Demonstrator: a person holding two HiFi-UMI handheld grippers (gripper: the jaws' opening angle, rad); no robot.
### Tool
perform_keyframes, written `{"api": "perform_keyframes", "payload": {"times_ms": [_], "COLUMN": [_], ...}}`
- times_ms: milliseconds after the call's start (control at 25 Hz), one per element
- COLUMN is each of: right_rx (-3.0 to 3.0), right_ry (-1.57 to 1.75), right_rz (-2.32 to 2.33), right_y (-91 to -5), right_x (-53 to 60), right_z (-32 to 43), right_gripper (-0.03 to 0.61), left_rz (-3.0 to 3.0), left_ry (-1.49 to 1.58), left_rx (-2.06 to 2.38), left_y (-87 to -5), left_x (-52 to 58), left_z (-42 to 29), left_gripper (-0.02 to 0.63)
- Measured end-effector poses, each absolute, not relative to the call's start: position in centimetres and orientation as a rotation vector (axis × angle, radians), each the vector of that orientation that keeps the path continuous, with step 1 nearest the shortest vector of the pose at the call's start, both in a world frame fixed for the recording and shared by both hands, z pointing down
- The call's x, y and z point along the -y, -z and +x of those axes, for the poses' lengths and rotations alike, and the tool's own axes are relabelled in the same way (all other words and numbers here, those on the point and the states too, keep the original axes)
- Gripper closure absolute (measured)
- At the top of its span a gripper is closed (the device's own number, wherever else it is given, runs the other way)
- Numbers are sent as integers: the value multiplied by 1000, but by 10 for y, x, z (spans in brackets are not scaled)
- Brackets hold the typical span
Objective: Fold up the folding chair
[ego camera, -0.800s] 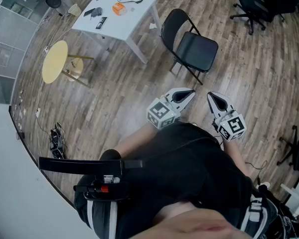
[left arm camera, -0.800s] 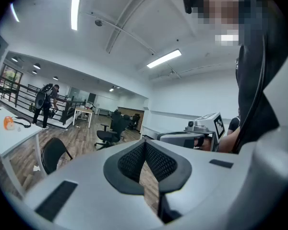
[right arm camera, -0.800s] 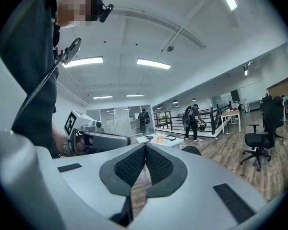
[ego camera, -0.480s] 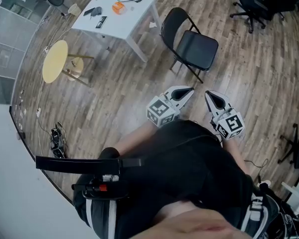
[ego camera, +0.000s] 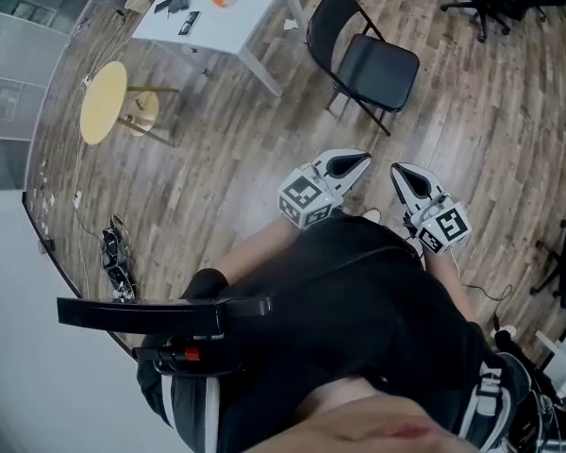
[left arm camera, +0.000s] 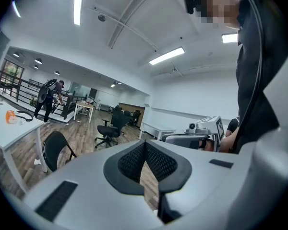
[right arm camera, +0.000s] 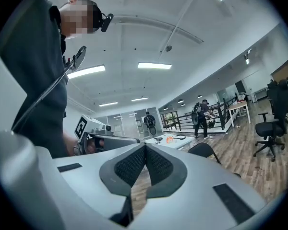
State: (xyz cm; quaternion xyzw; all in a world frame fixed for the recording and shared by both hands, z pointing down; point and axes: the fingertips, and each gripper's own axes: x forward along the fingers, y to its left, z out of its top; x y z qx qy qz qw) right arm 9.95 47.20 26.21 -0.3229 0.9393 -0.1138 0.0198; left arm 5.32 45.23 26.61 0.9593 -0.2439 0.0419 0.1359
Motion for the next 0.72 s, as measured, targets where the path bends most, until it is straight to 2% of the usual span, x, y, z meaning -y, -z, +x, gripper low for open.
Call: {"api": "perform_keyframes", "payload": {"times_ms": [720], "right_rx": [-2885], "right_ry": [345], "right_rz": [-1206], "right_y": [-260], "right_x": [-377], "right_z": [42], "right_gripper": [568], "left_rz": [2814], "left_ry": [-142], "left_rx": [707], "left_y": [-262], "left_x": [-352], "left_z": [-25], "left_gripper": [609]}}
